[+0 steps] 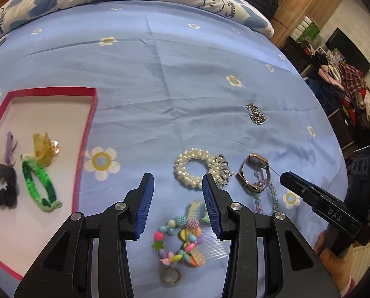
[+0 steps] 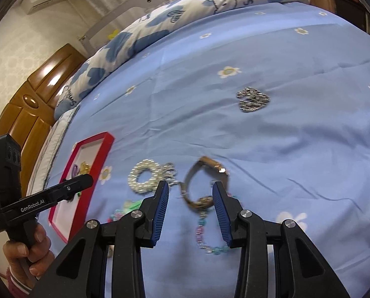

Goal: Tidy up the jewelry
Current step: 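Grasp the pearl bracelet with the left tool while the right tool reaches the gold watch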

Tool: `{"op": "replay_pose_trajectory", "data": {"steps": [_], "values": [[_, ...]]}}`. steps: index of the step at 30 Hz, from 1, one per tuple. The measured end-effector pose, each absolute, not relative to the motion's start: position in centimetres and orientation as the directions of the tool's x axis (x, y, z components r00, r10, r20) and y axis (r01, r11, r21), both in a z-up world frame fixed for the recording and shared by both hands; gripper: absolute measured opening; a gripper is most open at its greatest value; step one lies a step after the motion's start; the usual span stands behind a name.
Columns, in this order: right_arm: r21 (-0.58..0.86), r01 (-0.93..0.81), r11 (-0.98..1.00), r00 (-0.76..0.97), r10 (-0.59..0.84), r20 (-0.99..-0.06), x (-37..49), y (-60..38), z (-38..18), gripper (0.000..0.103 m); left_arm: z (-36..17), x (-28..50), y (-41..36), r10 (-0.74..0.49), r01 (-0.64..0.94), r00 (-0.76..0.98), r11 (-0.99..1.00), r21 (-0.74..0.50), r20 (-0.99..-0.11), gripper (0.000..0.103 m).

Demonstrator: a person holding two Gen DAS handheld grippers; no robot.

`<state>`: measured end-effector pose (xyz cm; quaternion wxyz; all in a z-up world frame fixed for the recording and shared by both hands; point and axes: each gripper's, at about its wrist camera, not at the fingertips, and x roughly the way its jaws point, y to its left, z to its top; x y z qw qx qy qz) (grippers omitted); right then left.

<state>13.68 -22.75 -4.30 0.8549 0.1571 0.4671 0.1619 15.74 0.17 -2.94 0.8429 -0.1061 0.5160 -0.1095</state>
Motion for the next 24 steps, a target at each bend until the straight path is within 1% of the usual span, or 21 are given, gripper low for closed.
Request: {"op": "replay_pose_trajectory", "data": {"steps": [12, 15, 24], "values": [[0.413, -0.105, 0.905, 0.495, 0.408, -0.768, 14.7, -24.1, -5.6, 0.04, -4.9, 17.6, -1.1, -0.283, 0.092, 0.392, 0.959, -0.268, -0.876, 0.039], [0.408, -0.1, 0.907, 0.487, 0.402, -0.775, 15.1, -24.2, -6.1, 0.04, -5.8, 18.2, -1.3, -0.281, 0.096, 0.371, 0.96, -0.264, -0.885, 0.046], [0.391, -0.1, 0.915, 0.463, 0.391, -0.796, 16.5, -23.8, -7.5, 0.04, -7.9, 19.7, -1.7, -0.255, 0.089, 0.351, 0.967, -0.239, -0.901, 0.046]]}}
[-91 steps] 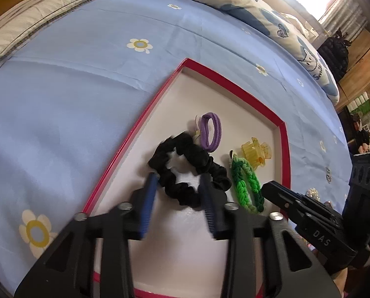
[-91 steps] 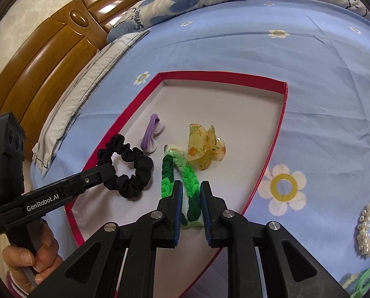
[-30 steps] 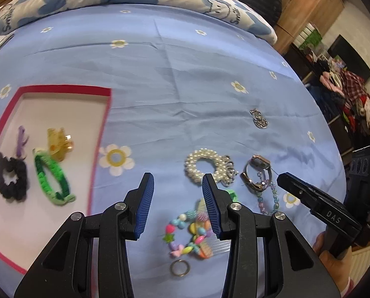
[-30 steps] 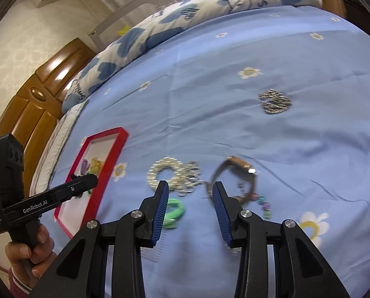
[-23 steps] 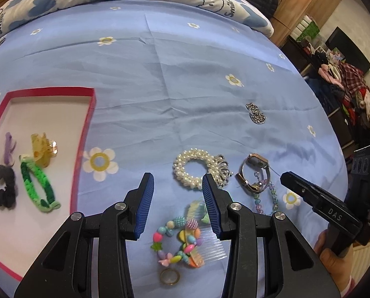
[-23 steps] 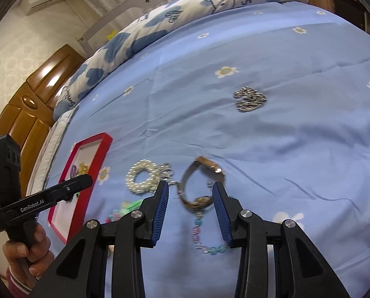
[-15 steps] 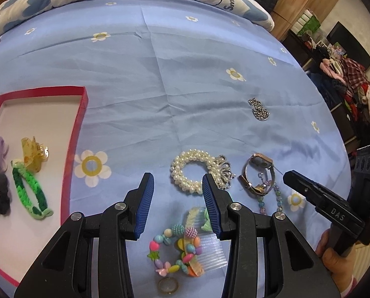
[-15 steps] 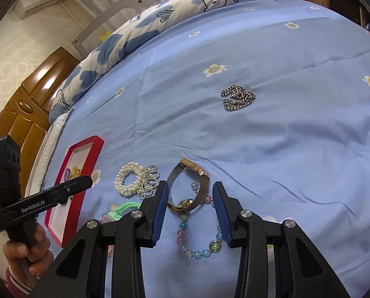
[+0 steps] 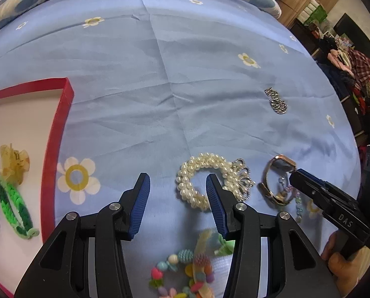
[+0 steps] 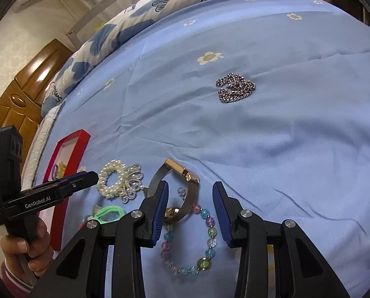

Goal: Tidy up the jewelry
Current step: 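Grasp the pearl bracelet with the left tool while the right tool reaches the gold watch, then grasp the gold watch with the right tool while the left tool lifts the pearl bracelet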

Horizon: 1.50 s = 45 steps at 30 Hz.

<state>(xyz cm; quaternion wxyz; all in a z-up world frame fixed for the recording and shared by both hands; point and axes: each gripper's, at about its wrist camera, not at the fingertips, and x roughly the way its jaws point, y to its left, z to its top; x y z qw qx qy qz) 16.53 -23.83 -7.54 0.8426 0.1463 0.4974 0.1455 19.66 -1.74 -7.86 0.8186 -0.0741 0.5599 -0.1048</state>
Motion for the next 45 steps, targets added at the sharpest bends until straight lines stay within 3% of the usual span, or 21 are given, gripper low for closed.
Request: {"op": "replay_pose_trajectory", "data": {"steps": [7, 8, 10, 13, 15, 17, 32, 45], "values": [[0.368, -0.11, 0.923, 0.459, 0.376, -0.805, 17.2, -23.2, -8.2, 0.04, -9.5, 19.9, -3.4, -0.199, 0.14, 0.346, 0.977, -0.159, -0.917, 0.043], [0.362, -0.114, 0.925, 0.46, 0.372, -0.806, 17.2, -23.0, -8.2, 0.04, -9.6, 19.9, -3.6, -0.186, 0.146, 0.353, 0.979, -0.143, -0.917, 0.04], [0.345, -0.124, 0.93, 0.462, 0.362, -0.81, 17.3, -22.7, -8.3, 0.039, -9.6, 20.0, -3.6, -0.188, 0.154, 0.357, 0.978, -0.141, -0.915, 0.019], [0.315, -0.132, 0.94, 0.47, 0.339, -0.815, 17.4, -22.4, -8.4, 0.036, -9.6, 20.1, -3.7, -0.198, 0.164, 0.354, 0.975, -0.147, -0.914, 0.012], [0.305, -0.131, 0.943, 0.477, 0.33, -0.815, 17.4, -22.4, -8.4, 0.03, -9.4, 20.0, -3.8, -0.193, 0.172, 0.361, 0.975, -0.139, -0.912, 0.011], [0.301, -0.126, 0.945, 0.483, 0.323, -0.814, 17.4, -22.5, -8.4, 0.016, -9.0, 19.8, -3.7, -0.202, 0.174, 0.369, 0.974, -0.146, -0.907, 0.01], [0.37, -0.165, 0.914, 0.523, 0.399, -0.753, 16.1, -21.7, -5.2, 0.014, -3.3, 17.0, -1.1, -0.265, 0.14, 0.474, 0.964, -0.225, -0.84, 0.01], [0.402, -0.258, 0.878, 0.499, 0.478, -0.723, 14.5, -16.8, -3.3, 0.014, -0.1, 13.0, 4.4, -0.247, 0.057, 0.542, 0.965, -0.258, -0.803, 0.01]]}}
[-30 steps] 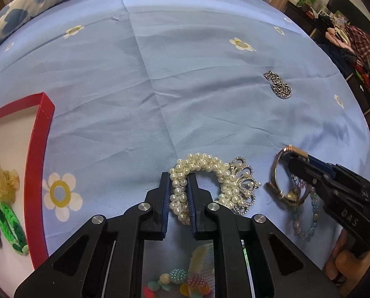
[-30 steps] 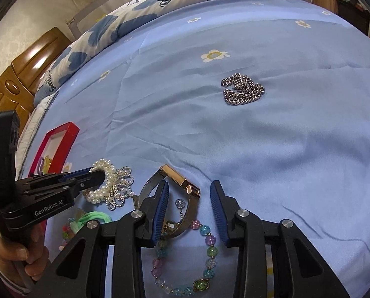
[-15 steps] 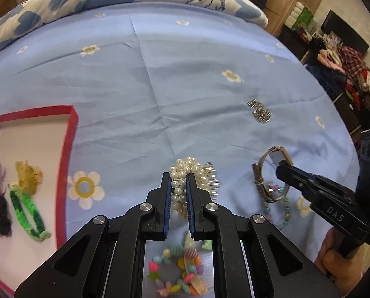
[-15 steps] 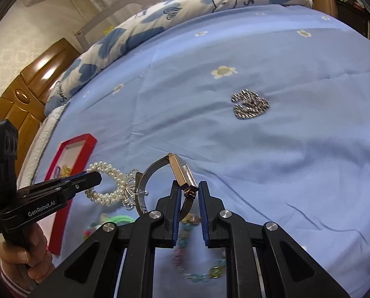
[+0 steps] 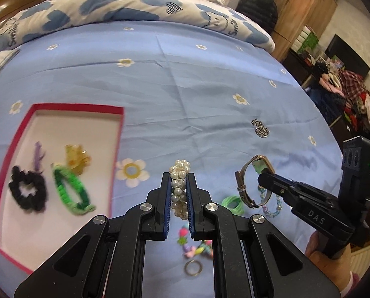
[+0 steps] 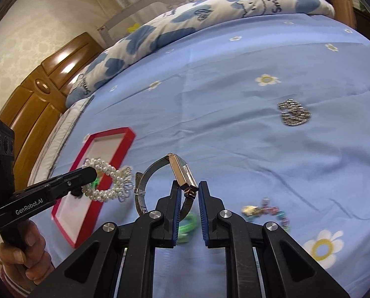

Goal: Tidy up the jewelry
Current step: 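Carry pearl bracelet and watch into the red tray and open both tools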

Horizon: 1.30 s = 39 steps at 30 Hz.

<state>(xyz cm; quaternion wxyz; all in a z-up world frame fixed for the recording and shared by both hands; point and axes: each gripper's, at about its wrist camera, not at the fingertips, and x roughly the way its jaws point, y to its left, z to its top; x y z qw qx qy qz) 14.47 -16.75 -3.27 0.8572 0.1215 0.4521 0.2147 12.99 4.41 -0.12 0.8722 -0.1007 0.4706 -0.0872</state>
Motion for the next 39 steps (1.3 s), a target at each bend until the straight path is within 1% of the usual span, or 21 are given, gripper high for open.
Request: {"op": "replay_pose_trajectory", "data": {"steps": [9, 25, 33, 39], "values": [[0.417, -0.347, 0.84, 0.447, 0.539, -0.714, 13.3, -11.7, -2.9, 0.014, 0.2, 10.0, 9.5, -0.206, -0.061, 0.567, 0.955, -0.29, -0.798, 0.01], [0.428, -0.478, 0.767, 0.339, 0.61, -0.716, 11.8, -3.3, -3.1, 0.014, 0.0, 6.7, 16.9, -0.15, -0.202, 0.594, 0.923, -0.327, -0.791, 0.01], [0.411, -0.537, 0.737, 0.284, 0.616, -0.735, 11.6, 1.0, -3.4, 0.014, -0.8, 6.1, 19.5, -0.133, -0.241, 0.586, 0.913, -0.329, -0.799, 0.01], [0.388, -0.564, 0.729, 0.256, 0.601, -0.757, 12.1, 3.8, -4.3, 0.014, -2.6, 6.5, 21.7, -0.112, -0.287, 0.567, 0.902, -0.324, -0.816, 0.01]]}}
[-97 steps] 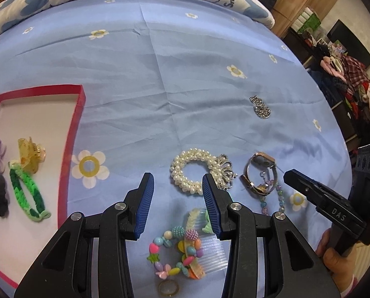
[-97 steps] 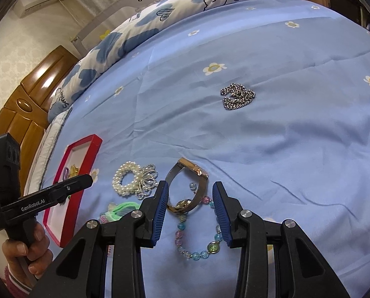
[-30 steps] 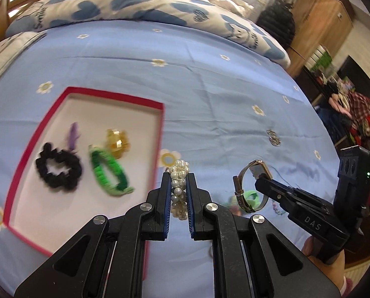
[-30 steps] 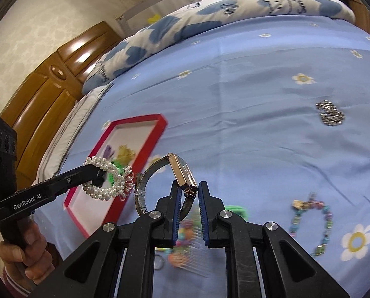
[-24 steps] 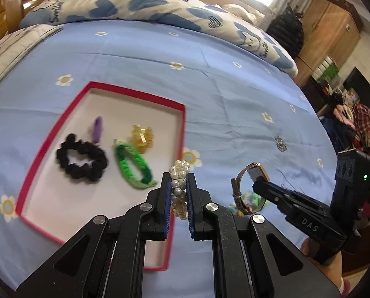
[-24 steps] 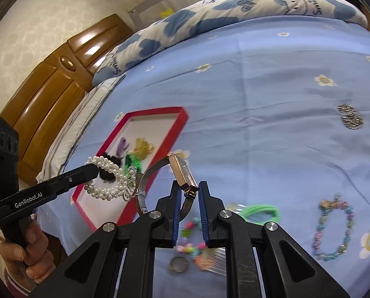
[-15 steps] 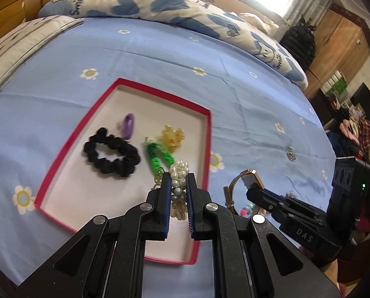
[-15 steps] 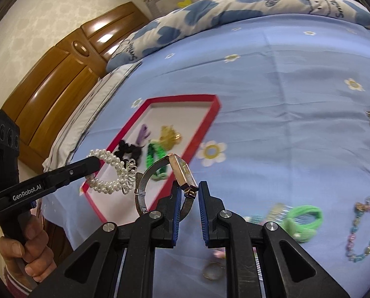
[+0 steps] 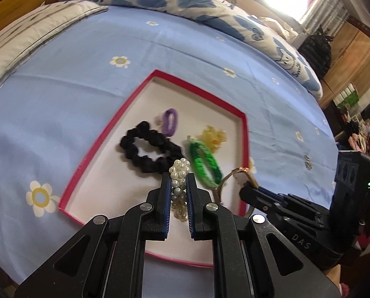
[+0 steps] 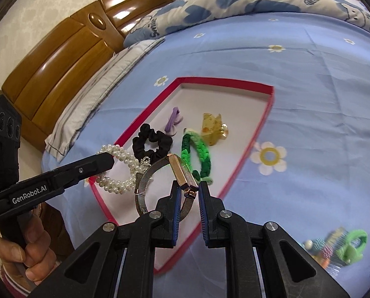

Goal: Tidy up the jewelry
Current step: 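Carry pearl bracelet and watch into the red tray and open both tools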

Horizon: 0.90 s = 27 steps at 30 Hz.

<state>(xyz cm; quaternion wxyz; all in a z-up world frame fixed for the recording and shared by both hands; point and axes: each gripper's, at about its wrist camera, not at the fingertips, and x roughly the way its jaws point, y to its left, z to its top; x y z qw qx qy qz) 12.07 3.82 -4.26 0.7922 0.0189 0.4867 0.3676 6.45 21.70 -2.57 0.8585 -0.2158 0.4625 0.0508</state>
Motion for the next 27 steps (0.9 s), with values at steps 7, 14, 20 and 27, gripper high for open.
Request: {"op": "replay_pose_trajectory", "data": {"steps": [7, 14, 20, 27], "values": [[0.361, -0.572, 0.736, 0.241, 0.572, -0.784, 13.1, 5.8, -5.4, 0.014, -4.3, 7.1, 23.9, -0.076, -0.326, 0.541, 0.899, -0.292, -0.838, 0.01], [0.314, -0.575, 0.755, 0.232, 0.519, -0.823, 14.0, 7.2, -7.2, 0.014, -6.6, 7.9, 25.3, -0.043, -0.362, 0.497, 0.898, -0.252, -0.866, 0.01], [0.292, -0.592, 0.751, 0.235, 0.508, -0.829, 14.2, 7.7, -7.3, 0.015, -7.4, 8.1, 25.4, -0.042, -0.371, 0.476, 0.896, -0.244, -0.878, 0.01], [0.294, -0.596, 0.747, 0.228, 0.508, -0.831, 14.2, 8.0, -7.3, 0.019, -7.7, 8.2, 25.2, -0.035, -0.379, 0.457, 0.896, -0.23, -0.889, 0.021]]}}
